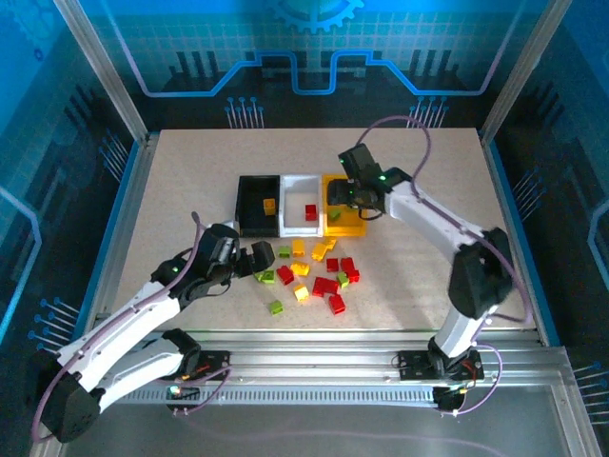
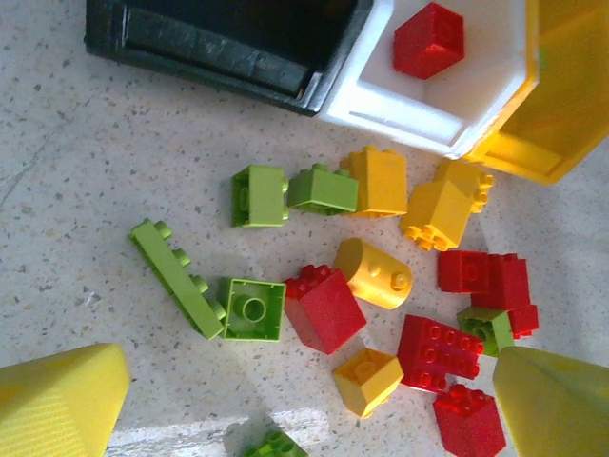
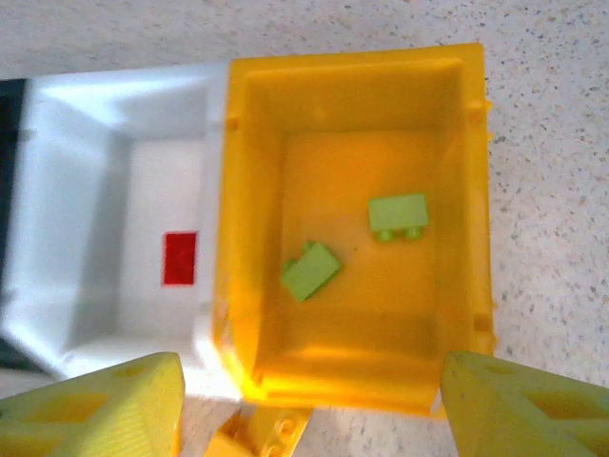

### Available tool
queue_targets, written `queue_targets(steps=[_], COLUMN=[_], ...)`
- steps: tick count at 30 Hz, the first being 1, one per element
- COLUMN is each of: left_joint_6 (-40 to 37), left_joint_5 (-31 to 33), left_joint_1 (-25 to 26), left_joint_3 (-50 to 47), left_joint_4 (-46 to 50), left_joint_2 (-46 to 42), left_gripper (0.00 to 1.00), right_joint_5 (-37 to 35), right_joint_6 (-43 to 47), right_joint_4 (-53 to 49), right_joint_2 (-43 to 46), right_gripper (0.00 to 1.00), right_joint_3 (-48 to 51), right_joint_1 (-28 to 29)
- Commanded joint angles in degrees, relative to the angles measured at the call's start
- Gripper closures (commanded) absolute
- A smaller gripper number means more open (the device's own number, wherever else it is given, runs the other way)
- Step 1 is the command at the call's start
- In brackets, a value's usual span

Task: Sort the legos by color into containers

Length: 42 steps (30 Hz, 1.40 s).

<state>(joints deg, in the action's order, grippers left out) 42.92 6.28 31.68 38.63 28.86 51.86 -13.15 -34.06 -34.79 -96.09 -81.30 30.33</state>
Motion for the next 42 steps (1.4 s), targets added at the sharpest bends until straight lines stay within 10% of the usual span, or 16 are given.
queue_targets(steps=[1,13,24,36,42], left_joint_6=[-2.8,-2.7,-1.1,-0.6,-1.3], left_joint_5=[-0.7,-0.4,-1.4,-1.9,-1.7], left_joint_1=[0.1,-0.1,-0.5,-0.6,-0.8], left_joint_3=[2.7,1.8,0.2,-1.5,-1.4], left_joint_4=[2.1,1.4,-0.7,-1.4,-1.2], left_joint_2=[-0.1,1.6,4.1,4.3,4.3], left_gripper=[0.01,0.01,0.01,0.01,0.01], right_joint_5=[2.5,8.9,6.2,4.9,1.3], right_joint_6=[-1.3,-2.8,-6.1,-6.6,-1.0], right_joint_4=[1.6,1.3,7.2,6.8,4.0], right_joint_2=[8.0,23.3,14.1,11.5,17.4], right_gripper=[0.26,0.20,0.23,0.63,0.67], right_joint_3=[7.0,34.7,37.4,35.7,28.0], right_joint_1=[1.7,13.9,25.1,26.2,23.8])
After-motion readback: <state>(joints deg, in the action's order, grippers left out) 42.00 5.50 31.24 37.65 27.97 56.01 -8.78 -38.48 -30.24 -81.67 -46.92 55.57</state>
